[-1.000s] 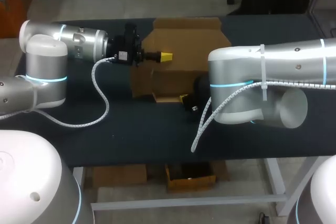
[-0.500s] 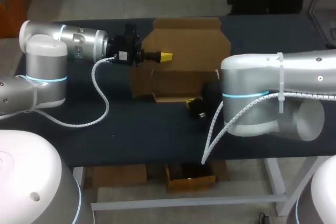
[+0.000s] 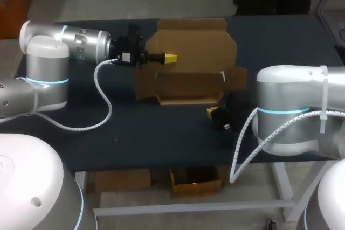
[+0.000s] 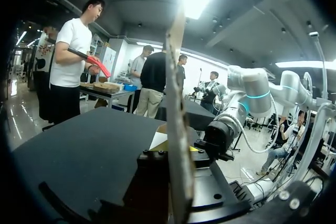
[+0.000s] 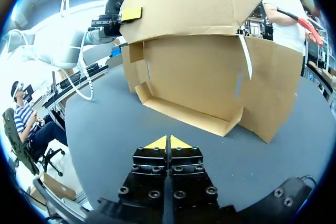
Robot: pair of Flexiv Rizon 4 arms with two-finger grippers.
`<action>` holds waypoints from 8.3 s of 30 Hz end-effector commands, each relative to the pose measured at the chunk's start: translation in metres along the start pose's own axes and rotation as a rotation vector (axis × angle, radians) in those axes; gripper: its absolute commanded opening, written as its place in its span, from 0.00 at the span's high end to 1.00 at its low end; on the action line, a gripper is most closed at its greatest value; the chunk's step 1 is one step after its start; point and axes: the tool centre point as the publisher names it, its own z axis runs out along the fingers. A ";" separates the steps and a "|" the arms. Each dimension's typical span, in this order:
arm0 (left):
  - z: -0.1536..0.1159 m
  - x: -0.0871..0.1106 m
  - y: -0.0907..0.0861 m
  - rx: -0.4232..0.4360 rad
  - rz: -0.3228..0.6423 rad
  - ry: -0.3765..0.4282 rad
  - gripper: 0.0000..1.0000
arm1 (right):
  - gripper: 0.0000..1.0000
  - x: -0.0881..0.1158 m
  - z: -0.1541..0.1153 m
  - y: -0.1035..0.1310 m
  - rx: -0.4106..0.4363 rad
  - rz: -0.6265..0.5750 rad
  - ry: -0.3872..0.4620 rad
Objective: Assemble the packaging by folding the flat box into shape, placing the metal phone stand inside, and closing the box properly
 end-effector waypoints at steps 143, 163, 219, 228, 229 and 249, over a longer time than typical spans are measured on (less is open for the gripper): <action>0.001 -0.002 0.005 -0.002 0.000 0.002 1.00 | 1.00 -0.124 -0.009 0.034 0.049 -0.277 0.141; 0.001 -0.002 0.005 -0.002 0.000 0.002 1.00 | 1.00 -0.103 -0.013 0.027 0.042 -0.204 0.033; 0.001 -0.002 0.005 -0.002 0.000 0.002 1.00 | 0.67 -0.047 0.006 0.016 0.096 -0.091 -0.170; 0.001 -0.002 0.005 -0.002 0.000 0.002 1.00 | 0.63 -0.040 0.013 0.019 0.100 -0.107 -0.154; 0.001 -0.002 0.005 -0.002 0.000 0.002 1.00 | 0.64 -0.039 0.013 0.019 0.100 -0.108 -0.153; 0.001 -0.002 0.005 -0.002 0.000 0.002 1.00 | 0.59 -0.035 -0.026 -0.015 0.110 -0.079 -0.202</action>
